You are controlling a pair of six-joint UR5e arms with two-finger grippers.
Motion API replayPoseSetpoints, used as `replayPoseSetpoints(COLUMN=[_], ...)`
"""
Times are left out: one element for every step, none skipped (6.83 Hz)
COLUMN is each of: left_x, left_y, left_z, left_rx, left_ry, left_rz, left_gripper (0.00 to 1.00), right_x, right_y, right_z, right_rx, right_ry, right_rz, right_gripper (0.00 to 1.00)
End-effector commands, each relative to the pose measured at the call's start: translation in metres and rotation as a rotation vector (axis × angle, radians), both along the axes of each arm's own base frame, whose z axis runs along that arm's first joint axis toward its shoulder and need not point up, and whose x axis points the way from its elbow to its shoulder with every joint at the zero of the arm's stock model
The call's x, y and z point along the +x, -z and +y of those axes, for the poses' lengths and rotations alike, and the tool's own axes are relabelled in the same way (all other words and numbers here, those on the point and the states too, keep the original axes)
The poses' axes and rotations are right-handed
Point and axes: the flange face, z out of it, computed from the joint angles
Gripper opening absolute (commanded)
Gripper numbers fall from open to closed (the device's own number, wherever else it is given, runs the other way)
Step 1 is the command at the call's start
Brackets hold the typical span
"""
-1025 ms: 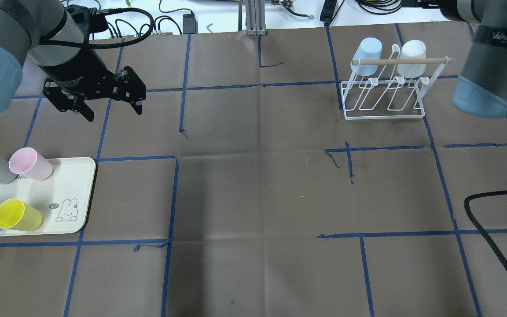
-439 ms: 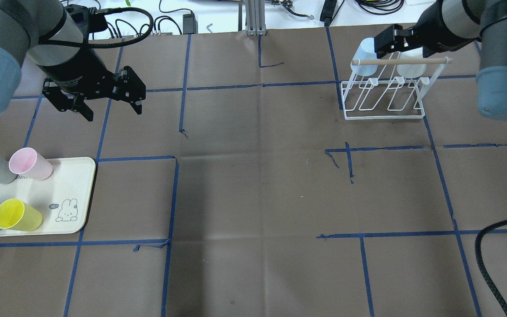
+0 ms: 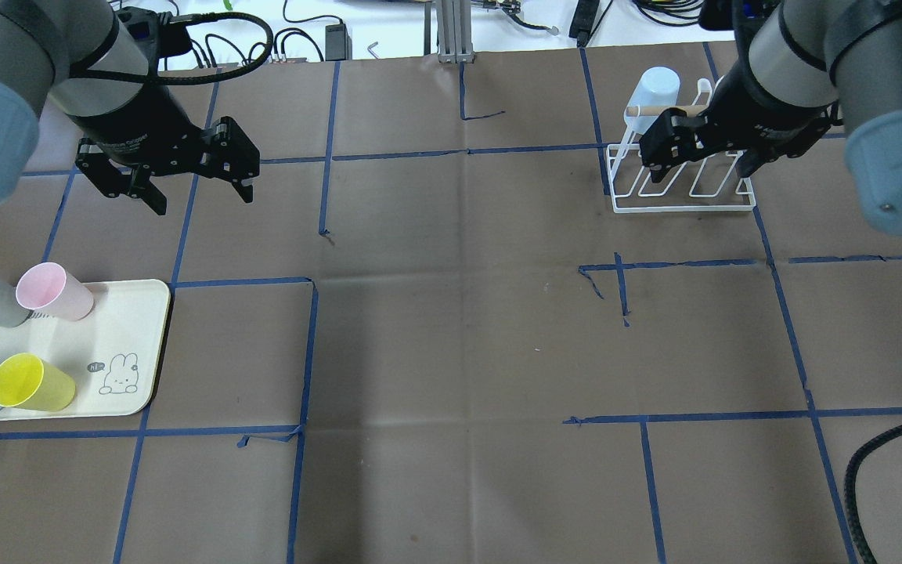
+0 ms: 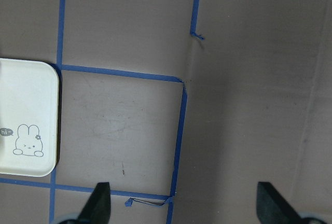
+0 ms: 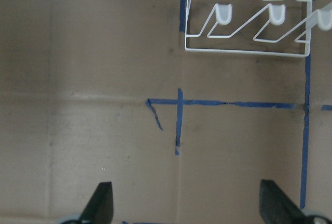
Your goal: Transfer IKEA cup to right arm and place on rack
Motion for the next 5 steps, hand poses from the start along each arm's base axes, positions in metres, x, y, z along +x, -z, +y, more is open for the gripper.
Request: replayPoseSetpoints(left_x=[0.0000, 0.0000, 0.0000, 0.0000, 0.0000], left_y=[0.0000, 0.0000, 0.0000, 0.0000, 0.0000], left_z=[-0.0001, -0.0001, -0.0001, -0.0001, -0.0001], left_rx=[0.000, 0.000, 0.000, 0.000, 0.000], left_ry=[0.000, 0.000, -0.002, -0.002, -0.002], left_rz=[0.000, 0.000, 0.000, 0.000, 0.000], left_gripper=[1.00, 1.00, 1.00, 1.00, 1.00], right_x=[0.0343, 0.0352, 0.0356, 0.0352, 0.0345], right_y=[-0.0022, -0.0084, -0.0092, -0.0087, -0.0084], right_z=[0.0242, 0.0303, 0.0302, 0.0284, 0.0274], right_rx=[0.044, 0.028, 0.027, 0.028, 0.027], right_ry=[-0.020, -0.014, -0.015, -0.014, -0.012], right_rz=[0.010, 0.009, 0.005, 0.011, 0.011], right_gripper=[1.00, 1.00, 1.00, 1.00, 1.00])
